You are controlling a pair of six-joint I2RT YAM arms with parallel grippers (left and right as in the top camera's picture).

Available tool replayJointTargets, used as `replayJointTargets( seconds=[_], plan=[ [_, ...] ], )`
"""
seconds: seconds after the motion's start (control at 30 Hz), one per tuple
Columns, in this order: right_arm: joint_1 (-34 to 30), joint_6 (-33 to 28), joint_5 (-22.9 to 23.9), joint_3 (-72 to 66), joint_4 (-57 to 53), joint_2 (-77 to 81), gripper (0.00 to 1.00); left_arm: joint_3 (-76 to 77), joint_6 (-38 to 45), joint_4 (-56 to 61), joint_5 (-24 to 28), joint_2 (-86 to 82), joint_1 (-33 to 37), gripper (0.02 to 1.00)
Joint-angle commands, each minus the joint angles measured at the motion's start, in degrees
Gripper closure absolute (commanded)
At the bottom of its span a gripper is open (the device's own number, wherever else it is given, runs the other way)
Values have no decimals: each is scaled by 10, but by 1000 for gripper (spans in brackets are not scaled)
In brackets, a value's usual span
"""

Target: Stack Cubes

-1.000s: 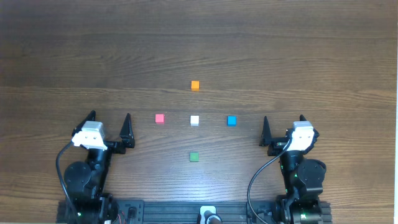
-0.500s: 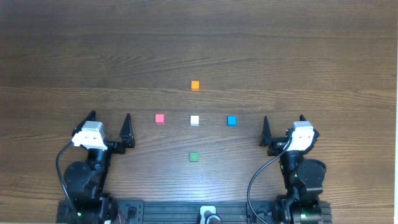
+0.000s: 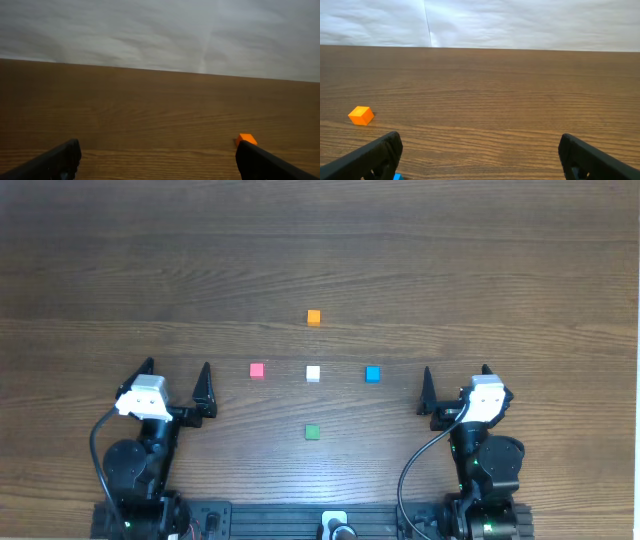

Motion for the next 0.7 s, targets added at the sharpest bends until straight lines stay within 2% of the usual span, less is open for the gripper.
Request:
replayJointTargets(
  seconds=[0.03, 0.27, 0.43, 0.6, 0.7],
  plan=[
    [3, 0, -5, -6, 3, -6, 7, -2, -37, 4, 2, 2, 3, 20],
    [3, 0, -5, -6, 3, -6, 9, 119, -72, -10, 83, 182, 3, 25],
    [3, 0, -5, -6, 3, -6, 9, 280, -84, -131, 141, 395, 2, 20],
    [3, 0, -5, -6, 3, -6, 9, 409, -88, -250, 138, 588, -38, 23],
    [3, 0, -5, -6, 3, -6, 7, 466, -88, -296, 104, 685, -82, 20]
  ],
)
